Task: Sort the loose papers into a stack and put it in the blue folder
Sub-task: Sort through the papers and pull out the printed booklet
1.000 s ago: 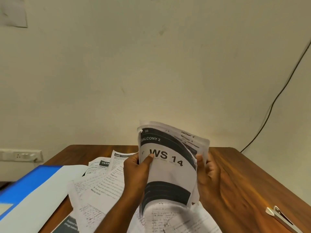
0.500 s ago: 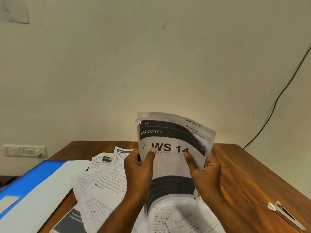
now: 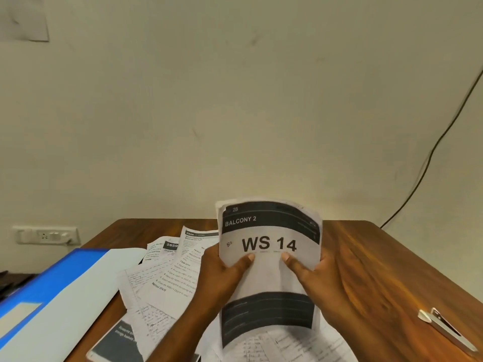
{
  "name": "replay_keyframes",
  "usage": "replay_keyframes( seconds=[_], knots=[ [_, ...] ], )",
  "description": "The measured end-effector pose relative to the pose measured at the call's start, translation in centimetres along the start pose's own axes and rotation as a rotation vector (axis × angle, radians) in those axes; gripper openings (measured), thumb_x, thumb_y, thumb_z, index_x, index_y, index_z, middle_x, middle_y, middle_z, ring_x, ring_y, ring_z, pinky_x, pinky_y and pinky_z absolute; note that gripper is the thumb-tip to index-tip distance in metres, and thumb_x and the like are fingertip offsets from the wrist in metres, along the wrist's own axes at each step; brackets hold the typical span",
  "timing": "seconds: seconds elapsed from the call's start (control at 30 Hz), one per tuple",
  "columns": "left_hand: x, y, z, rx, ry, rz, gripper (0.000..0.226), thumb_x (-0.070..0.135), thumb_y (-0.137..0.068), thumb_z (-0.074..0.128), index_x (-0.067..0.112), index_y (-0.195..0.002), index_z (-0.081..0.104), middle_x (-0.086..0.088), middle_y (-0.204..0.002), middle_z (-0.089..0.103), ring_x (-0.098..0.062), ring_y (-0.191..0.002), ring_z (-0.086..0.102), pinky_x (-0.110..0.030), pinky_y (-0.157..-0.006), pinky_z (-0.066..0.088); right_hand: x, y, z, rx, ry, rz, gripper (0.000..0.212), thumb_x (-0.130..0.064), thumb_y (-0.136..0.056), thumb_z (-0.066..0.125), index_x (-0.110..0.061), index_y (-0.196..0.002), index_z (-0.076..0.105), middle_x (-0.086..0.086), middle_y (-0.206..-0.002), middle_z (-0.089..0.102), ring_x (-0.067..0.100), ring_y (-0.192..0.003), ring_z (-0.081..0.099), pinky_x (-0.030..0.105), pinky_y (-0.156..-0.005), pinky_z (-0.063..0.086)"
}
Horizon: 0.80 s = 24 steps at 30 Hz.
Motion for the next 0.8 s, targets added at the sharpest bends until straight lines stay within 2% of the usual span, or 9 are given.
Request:
replay_keyframes(
  seconds=[0.03,0.1,0.23,0.3,0.37,0.43,0.6,0.7,0.8],
  knots=[
    [-0.3,0.2,0.0,-0.006,0.017,-0.015,0.031,0.034,-0.086,0.081,0.035,-0.109,0.059,0.010,-0.107,0.071,-0.010,-0.087,0.071,-0.017,-0.064,0.056,0.1,0.3,0.1,0.006,0.010,0.013,0.090,-0.073,-0.064,0.081,-0.037,-0.139,0.047,-0.002,-0.134,0.063,0.031,-0.119,0.065,0.058,-0.102,0.056],
    [-0.7,0.4,-0.1,-0.016,0.042,-0.035,0.030,0.031,-0.087,0.081,0.034,-0.108,0.059,0.010,-0.107,0.071,-0.011,-0.087,0.071,-0.016,-0.060,0.055,0.3,0.2,0.1,0.015,0.013,0.036,0.077,-0.058,-0.072,0.082,-0.036,-0.137,0.047,-0.001,-0.133,0.063,0.032,-0.119,0.064,0.057,-0.103,0.055],
    [-1.1,0.5,0.2,-0.029,0.114,-0.032,0.027,0.027,-0.090,0.078,0.032,-0.108,0.059,0.012,-0.102,0.071,-0.013,-0.085,0.072,-0.015,-0.058,0.057,0.4,-0.2,-0.1,0.021,-0.043,0.039,0.076,-0.057,-0.066,0.079,-0.038,-0.133,0.047,0.000,-0.127,0.066,0.031,-0.114,0.066,0.058,-0.098,0.058],
    [-1.5,0.4,0.4,-0.014,0.118,-0.046,0.030,0.027,-0.091,0.078,0.032,-0.111,0.056,0.009,-0.107,0.070,-0.016,-0.090,0.072,-0.020,-0.064,0.060,0.6,-0.1,-0.1,0.024,-0.048,0.051,0.072,-0.049,-0.073,0.083,-0.037,-0.133,0.045,-0.002,-0.125,0.064,0.029,-0.114,0.064,0.056,-0.101,0.057],
    [-2.3,0.4,0.5,-0.017,0.112,-0.085,0.038,0.029,-0.091,0.079,0.031,-0.120,0.054,0.003,-0.116,0.069,-0.021,-0.098,0.071,-0.030,-0.077,0.064,1.2,0.1,0.1,-0.013,-0.044,0.082,0.064,-0.034,-0.081,0.087,-0.035,-0.129,0.045,-0.004,-0.119,0.063,0.028,-0.114,0.063,0.054,-0.103,0.056],
    [-3.0,0.6,0.6,-0.027,0.127,-0.124,0.045,0.029,-0.091,0.079,0.029,-0.128,0.053,-0.002,-0.120,0.070,-0.023,-0.102,0.072,-0.040,-0.086,0.064,2.1,0.0,0.3,-0.054,-0.017,0.088,0.066,-0.028,-0.082,0.088,-0.034,-0.132,0.046,-0.003,-0.121,0.063,0.030,-0.118,0.063,0.053,-0.104,0.055],
    [-4.0,0.2,0.3,0.002,0.115,-0.099,0.047,0.031,-0.091,0.078,0.028,-0.131,0.053,0.000,-0.119,0.069,-0.022,-0.101,0.071,-0.034,-0.080,0.062,2.5,-0.8,-0.4,-0.058,-0.115,0.092,0.061,-0.015,-0.085,0.085,-0.032,-0.125,0.042,-0.018,-0.102,0.056,0.020,-0.103,0.061,0.038,-0.092,0.051],
    [-5.1,0.5,0.5,0.001,0.092,-0.142,0.043,0.029,-0.093,0.077,0.029,-0.126,0.050,0.001,-0.119,0.066,-0.019,-0.097,0.069,-0.027,-0.075,0.060,3.4,-0.3,0.5,-0.084,-0.109,0.116,0.066,-0.018,-0.086,0.084,-0.031,-0.136,0.042,-0.006,-0.117,0.056,0.031,-0.122,0.059,0.048,-0.103,0.051],
    [-6.2,0.7,0.6,-0.014,0.073,-0.170,0.040,0.029,-0.093,0.077,0.030,-0.123,0.052,-0.002,-0.123,0.068,-0.022,-0.102,0.070,-0.029,-0.078,0.060,4.3,0.2,1.3,-0.125,-0.124,0.160,0.078,-0.017,-0.088,0.082,-0.024,-0.150,0.035,-0.005,-0.126,0.048,0.029,-0.132,0.051,0.050,-0.112,0.045]
  ],
)
Point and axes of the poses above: each hand's wrist, its own y-axis away from the middle knuckle, its own z-axis out of the palm, x = y × z, the point moved 2 cm from there along -y, towards the middle knuckle
